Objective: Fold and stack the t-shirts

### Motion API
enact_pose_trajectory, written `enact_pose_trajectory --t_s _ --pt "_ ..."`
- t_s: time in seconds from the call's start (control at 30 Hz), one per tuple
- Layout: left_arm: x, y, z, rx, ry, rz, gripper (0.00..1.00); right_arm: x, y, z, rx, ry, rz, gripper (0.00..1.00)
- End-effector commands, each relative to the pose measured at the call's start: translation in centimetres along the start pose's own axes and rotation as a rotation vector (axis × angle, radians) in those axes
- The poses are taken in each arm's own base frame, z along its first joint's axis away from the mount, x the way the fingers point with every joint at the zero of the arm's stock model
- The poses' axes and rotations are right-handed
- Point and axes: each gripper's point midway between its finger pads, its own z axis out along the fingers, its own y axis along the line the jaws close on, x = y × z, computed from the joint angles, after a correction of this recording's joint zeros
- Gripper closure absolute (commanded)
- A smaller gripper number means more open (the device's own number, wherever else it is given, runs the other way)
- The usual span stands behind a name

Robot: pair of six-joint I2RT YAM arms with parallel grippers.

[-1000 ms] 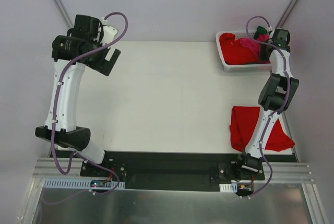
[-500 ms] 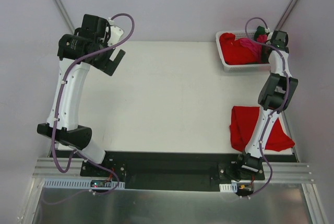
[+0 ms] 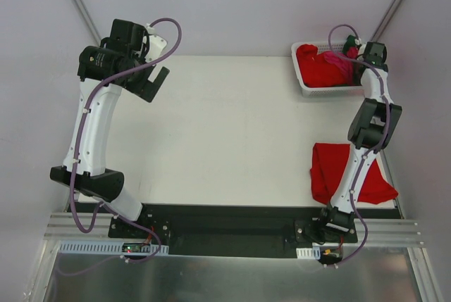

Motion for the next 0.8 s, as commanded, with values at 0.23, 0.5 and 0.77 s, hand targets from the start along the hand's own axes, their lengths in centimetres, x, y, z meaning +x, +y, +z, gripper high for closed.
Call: enact_pose_trajectory --t_s 0.23,0.5,0.77 --pt "-0.7 -1.0 -0.6 0.058 -0.033 -0.014 0.00 -11.5 -4.9 -10.6 0.126 -0.355 -0.005 0.99" --pt "-1.3 -1.6 -1.3 0.101 -0.071 -0.022 0.01 -20.6 -6.5 -20.5 0.203 -0.719 -0.040 0.99" --pt "-1.9 -1.8 -2.3 0.119 -0.115 -0.024 0.01 -28.1 -6.2 -35.8 0.297 -1.141 -0.151 0.99"
